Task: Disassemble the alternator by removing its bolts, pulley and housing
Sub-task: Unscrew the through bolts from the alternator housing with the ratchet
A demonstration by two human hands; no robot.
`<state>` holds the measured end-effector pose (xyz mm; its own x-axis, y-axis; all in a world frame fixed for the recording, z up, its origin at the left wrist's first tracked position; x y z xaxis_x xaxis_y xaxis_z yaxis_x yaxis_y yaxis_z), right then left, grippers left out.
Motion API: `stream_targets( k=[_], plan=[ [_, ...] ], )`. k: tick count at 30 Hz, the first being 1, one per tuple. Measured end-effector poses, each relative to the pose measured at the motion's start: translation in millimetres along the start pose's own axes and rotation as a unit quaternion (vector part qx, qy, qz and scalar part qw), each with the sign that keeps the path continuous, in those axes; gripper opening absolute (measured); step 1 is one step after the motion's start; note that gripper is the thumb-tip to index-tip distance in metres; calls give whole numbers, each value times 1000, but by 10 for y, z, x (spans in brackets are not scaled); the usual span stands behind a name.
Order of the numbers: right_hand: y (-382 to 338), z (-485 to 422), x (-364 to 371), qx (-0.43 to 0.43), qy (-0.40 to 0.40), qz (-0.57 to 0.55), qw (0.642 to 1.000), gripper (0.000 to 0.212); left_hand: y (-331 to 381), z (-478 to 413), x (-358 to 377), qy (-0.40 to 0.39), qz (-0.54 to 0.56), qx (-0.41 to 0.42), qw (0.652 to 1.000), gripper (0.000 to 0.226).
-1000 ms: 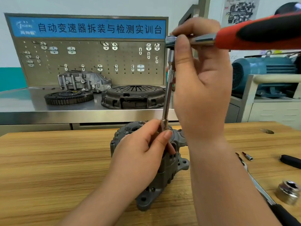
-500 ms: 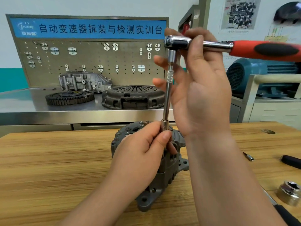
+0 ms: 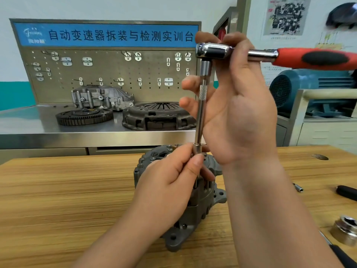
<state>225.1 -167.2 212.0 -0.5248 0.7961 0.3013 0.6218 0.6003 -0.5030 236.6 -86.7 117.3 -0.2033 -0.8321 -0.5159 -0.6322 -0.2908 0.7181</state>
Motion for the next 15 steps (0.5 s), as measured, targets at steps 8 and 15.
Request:
stream_targets(
  k=[8, 15],
  plan=[
    [-386, 63, 97, -167, 17, 406, 898, 11, -33, -16, -10, 13, -26, -30, 999, 24],
    [-87, 18, 16, -42, 16, 161, 986, 17, 14, 14, -21, 24, -15, 2, 1000, 35]
  ],
)
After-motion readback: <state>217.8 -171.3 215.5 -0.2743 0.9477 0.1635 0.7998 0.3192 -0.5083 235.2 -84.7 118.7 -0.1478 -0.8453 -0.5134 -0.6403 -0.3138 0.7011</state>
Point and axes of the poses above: each hand's wrist, its own z-axis away from the middle knuckle, its own x-axis out of the palm, y = z × x, the point moved 9 cm from there along -z, towards the middle knuckle, and after that the axes turned 11 degrees about -y, right-handed, at the moved point
